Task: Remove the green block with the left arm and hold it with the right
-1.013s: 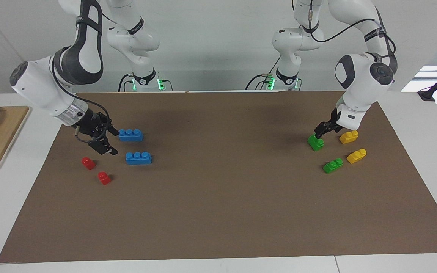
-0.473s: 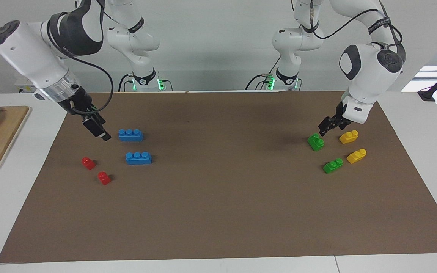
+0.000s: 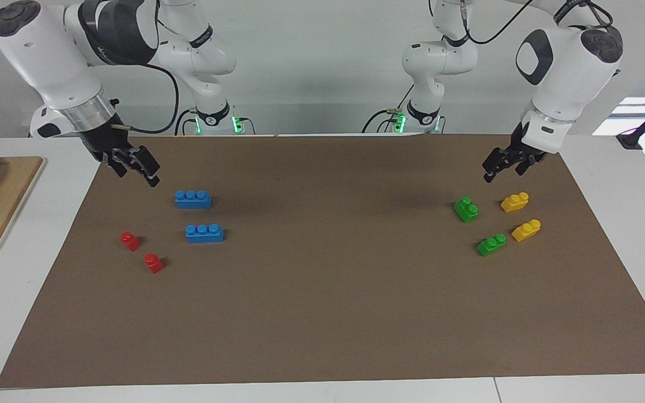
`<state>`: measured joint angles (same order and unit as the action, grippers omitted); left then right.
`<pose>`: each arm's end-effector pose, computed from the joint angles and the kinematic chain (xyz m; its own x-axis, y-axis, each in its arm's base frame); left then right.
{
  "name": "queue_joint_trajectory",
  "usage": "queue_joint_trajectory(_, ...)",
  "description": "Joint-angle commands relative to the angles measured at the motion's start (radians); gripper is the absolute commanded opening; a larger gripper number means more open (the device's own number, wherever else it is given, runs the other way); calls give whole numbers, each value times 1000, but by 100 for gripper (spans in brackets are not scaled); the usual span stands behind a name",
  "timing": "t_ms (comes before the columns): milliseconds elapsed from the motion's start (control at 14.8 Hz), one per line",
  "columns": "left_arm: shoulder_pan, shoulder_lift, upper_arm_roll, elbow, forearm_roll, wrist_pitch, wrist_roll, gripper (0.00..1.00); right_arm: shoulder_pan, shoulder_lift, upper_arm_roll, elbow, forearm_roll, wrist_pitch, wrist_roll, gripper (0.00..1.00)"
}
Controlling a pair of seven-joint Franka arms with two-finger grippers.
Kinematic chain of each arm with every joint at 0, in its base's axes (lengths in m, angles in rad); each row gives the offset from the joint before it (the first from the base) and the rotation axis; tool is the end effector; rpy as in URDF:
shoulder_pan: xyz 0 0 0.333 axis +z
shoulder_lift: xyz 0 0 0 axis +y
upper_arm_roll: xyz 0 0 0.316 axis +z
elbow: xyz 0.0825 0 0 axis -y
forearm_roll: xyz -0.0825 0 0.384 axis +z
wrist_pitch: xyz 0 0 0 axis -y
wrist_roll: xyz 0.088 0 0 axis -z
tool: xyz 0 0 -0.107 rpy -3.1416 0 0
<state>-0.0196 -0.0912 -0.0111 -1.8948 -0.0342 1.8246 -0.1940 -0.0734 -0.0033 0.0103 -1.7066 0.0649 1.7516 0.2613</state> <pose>0.5359 -0.0194 0.5418 0.9852 0.1710 0.0142 0.1704 -0.9847 0.0357 0.5653 -0.0299 0.5779 0.9438 -0.3292 0.0297 -0.3264 -0.9423 -0.0744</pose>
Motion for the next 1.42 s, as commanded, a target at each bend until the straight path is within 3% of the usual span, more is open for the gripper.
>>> queue_joint_trajectory(0, -10, 34, -3, 119, 59, -109, 27, 100, -6, 5, 7, 25, -81, -23, -132, 98)
queue_joint_trajectory(135, -13, 65, -4, 193, 59, -146, 34, 100, -6, 5, 8, 30, -99, -24, -158, 98)
queue_joint_trajectory(338, -17, 91, -6, 229, 63, -191, 62, 100, -6, 3, 11, 33, -90, -41, -159, 98)
queue_joint_trajectory(540, -19, 162, -6, 341, 65, -260, 125, 100, -6, 3, 29, 36, -85, -64, -152, 98)
queue_joint_trajectory(1350, -36, 154, -4, 356, 57, -269, 123, 100, -6, 8, 39, 102, -82, -150, -151, 98)
